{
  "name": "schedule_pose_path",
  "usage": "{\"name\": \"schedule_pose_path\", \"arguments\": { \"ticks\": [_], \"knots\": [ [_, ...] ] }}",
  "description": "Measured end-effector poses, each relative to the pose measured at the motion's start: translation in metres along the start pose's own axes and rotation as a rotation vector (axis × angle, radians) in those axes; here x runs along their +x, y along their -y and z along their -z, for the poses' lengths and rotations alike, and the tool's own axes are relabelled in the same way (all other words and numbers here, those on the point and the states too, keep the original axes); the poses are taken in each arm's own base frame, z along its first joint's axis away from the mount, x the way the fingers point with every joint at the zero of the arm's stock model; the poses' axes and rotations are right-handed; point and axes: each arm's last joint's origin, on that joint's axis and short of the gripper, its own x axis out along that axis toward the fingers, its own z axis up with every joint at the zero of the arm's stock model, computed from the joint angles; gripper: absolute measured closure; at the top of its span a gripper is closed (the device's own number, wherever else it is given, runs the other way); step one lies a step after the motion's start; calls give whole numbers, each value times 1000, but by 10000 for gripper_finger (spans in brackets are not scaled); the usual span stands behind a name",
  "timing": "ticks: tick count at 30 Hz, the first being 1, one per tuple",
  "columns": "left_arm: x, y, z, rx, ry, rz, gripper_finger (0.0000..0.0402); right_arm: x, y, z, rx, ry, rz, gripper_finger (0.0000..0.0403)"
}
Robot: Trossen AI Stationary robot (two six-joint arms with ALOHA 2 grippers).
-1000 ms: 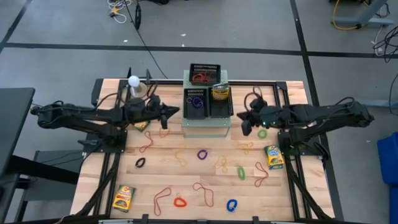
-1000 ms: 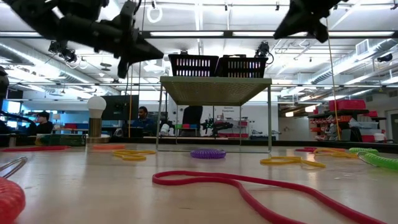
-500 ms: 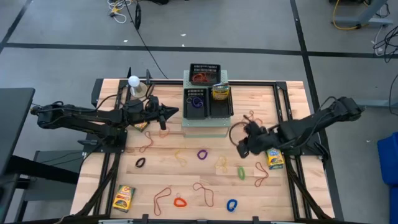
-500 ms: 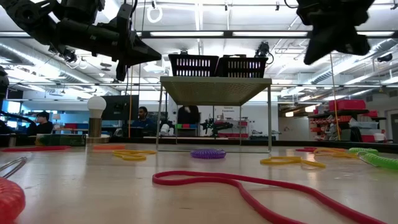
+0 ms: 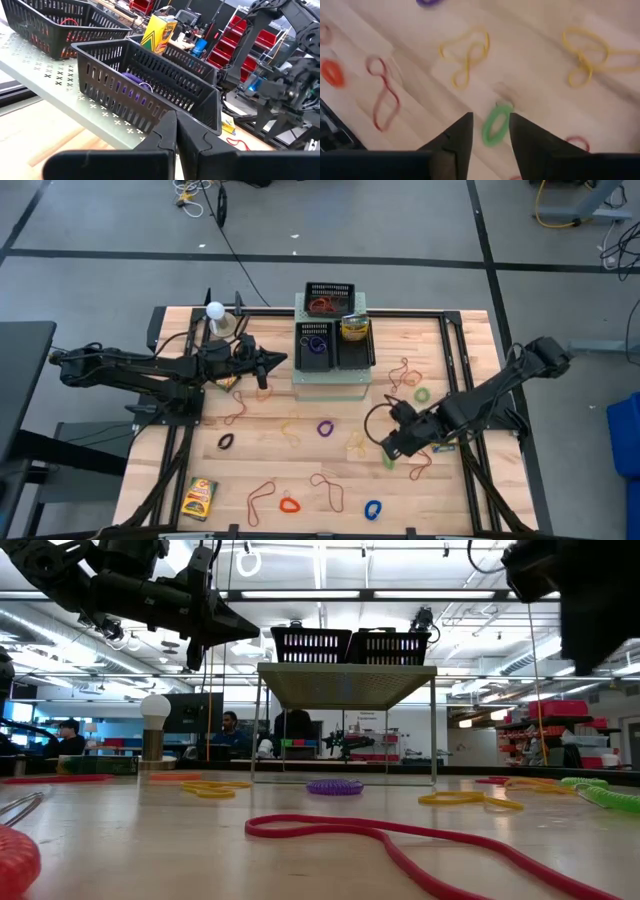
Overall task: Pick & Place Office Desk Supplies
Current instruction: Put the yellow rubber band into the top black bin
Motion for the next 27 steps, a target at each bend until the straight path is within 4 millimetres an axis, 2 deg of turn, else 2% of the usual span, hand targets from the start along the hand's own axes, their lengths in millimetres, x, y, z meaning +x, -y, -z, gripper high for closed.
{"name": "schedule_pose_path", "arguments": {
  "ticks": [6,16,20,24,27],
  "knots": [
    [0,0,0,0,0,0,393,11,-2,5,4,-101,37,259],
    [0,0,0,1,-3,-1,393,35,10,-4,66,-68,65,258],
    [0,0,0,0,-3,-1,393,40,13,-15,-55,-53,47,258],
    [0,0,0,0,-3,-1,393,48,20,-27,-274,3,64,258],
    [0,0,0,0,-3,-1,393,56,24,-38,-438,19,9,258]
  ]
}}
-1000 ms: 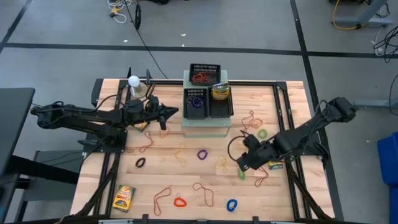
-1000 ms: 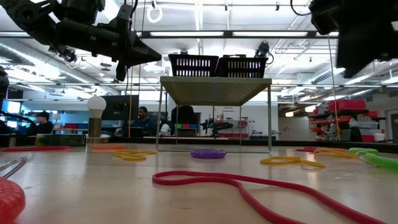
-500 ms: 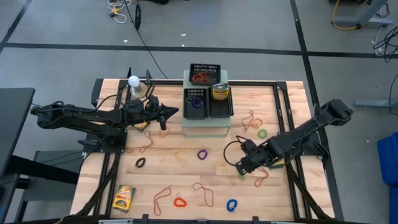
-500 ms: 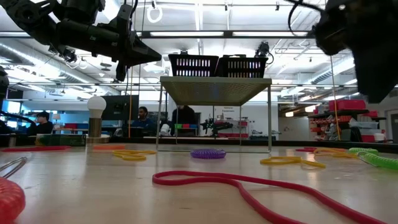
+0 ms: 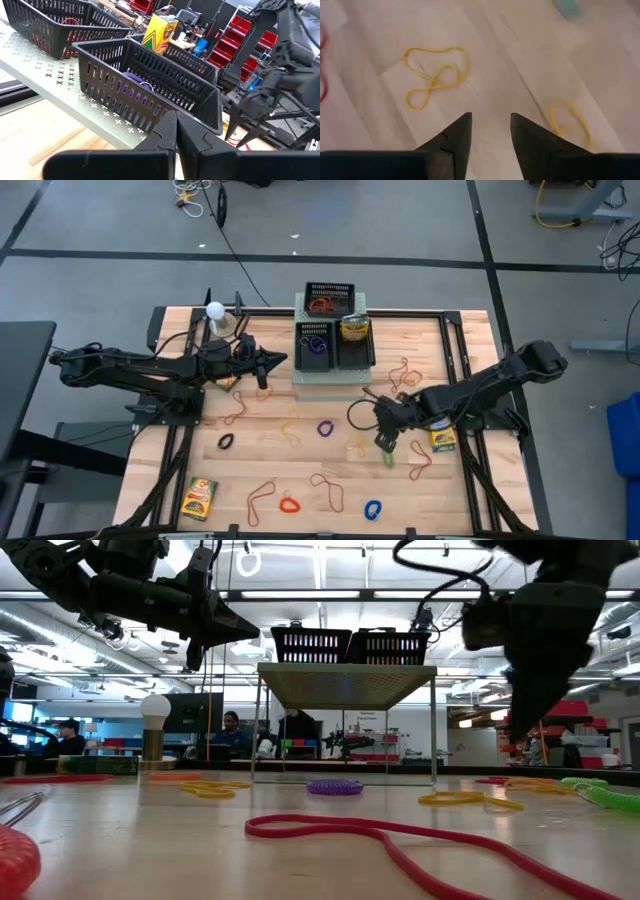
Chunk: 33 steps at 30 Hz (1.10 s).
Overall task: Pick & Place Office Desk Supplies
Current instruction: Put the yellow rubber band into the top black bin
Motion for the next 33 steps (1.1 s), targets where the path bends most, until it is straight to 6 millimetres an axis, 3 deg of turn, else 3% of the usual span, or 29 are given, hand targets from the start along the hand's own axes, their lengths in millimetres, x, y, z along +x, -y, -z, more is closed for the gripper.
{"name": "schedule_pose_path", "arguments": {
  "ticks": [5,11,15,25,33],
  "knots": [
    [0,0,0,0,0,0,393,9,5,-7,-91,72,-85,237],
    [0,0,0,0,0,0,393,14,5,-13,91,147,-51,209],
    [0,0,0,-1,2,-1,393,25,-6,-18,207,137,-58,212],
    [0,0,-1,-1,3,1,393,67,-24,-19,119,34,20,213],
    [0,0,0,-1,2,1,393,71,-22,-18,35,-16,27,248]
  ]
}}
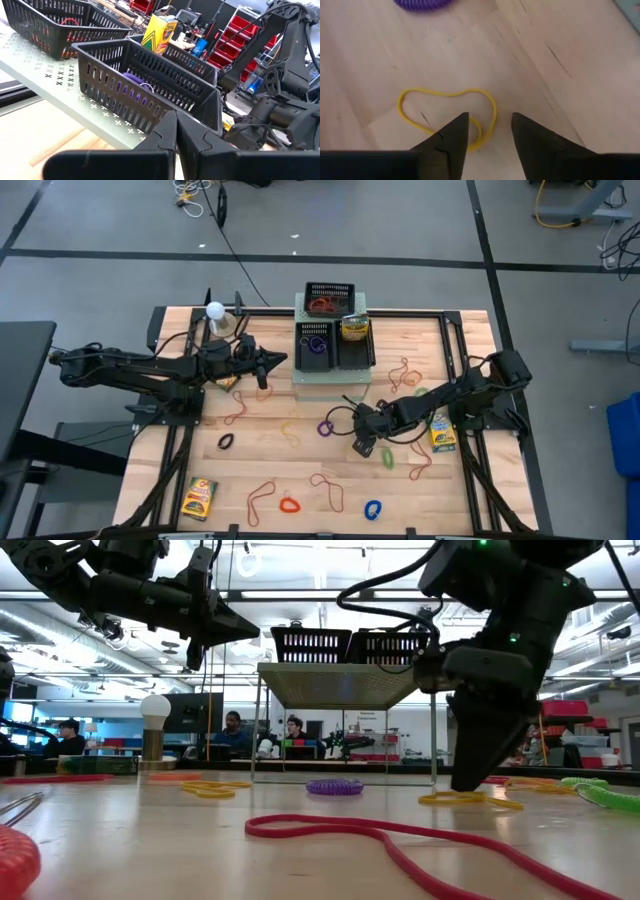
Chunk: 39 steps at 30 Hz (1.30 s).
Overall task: Pick & Place Office Desk Supplies
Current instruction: Put the yellow rubber band into the top black bin
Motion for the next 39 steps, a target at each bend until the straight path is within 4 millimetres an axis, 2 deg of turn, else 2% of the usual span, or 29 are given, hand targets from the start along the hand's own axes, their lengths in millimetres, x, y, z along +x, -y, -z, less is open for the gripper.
{"name": "schedule_pose_path", "arguments": {
  "ticks": [5,8,12,19,22,29,33,36,39],
  "knots": [
    [0,0,0,0,1,1,393,1,1,1,-83,-14,1,289],
    [0,0,0,0,0,0,393,1,1,1,-132,-13,-1,298],
    [0,0,0,0,0,0,393,1,0,1,-189,-7,-12,292],
    [0,0,0,0,-1,0,393,2,-2,-2,-243,12,-43,252],
    [0,0,0,0,-1,0,393,3,1,-5,-228,13,-48,255],
    [0,0,0,0,-1,-1,393,4,9,-10,-260,-24,-51,320],
    [0,0,0,0,1,-1,393,-2,15,-13,-264,-50,-52,363],
    [0,0,0,0,0,-1,393,-15,22,-11,-257,-75,-29,387],
    [0,0,0,-1,5,1,393,-39,22,-14,-228,-28,-54,398]
  ]
}}
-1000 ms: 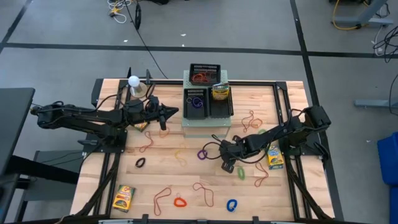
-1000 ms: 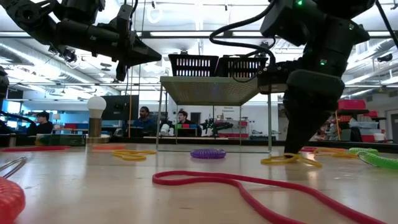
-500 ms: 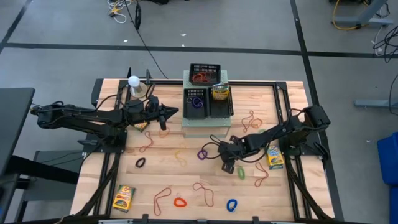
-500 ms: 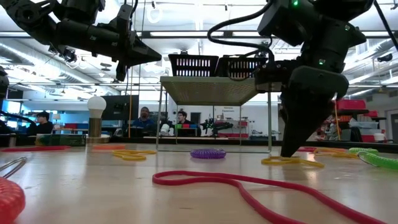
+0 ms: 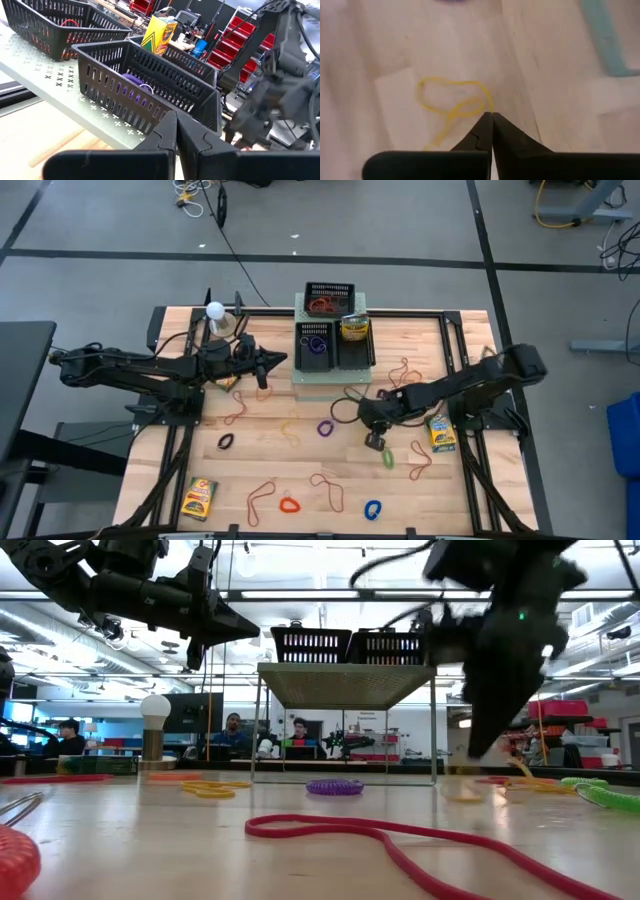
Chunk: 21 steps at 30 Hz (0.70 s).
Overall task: Pick & Place Office Desk Supplies
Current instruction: Put the yellow rubber band into the top black bin
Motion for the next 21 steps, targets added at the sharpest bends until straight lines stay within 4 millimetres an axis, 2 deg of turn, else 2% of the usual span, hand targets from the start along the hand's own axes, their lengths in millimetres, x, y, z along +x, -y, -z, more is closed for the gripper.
{"name": "schedule_pose_path", "arguments": {
  "ticks": [6,14,17,21],
  "knots": [
    [0,1,-4,0,49,-7,393,-59,4,3,58,99,-32,393],
    [0,-4,-8,49,111,-118,393,-151,14,1,54,179,59,392],
    [0,-5,-8,55,122,-144,393,-187,19,-5,36,217,97,392],
    [0,-8,-9,32,128,-157,393,-232,27,-23,41,365,120,392]
  ]
}}
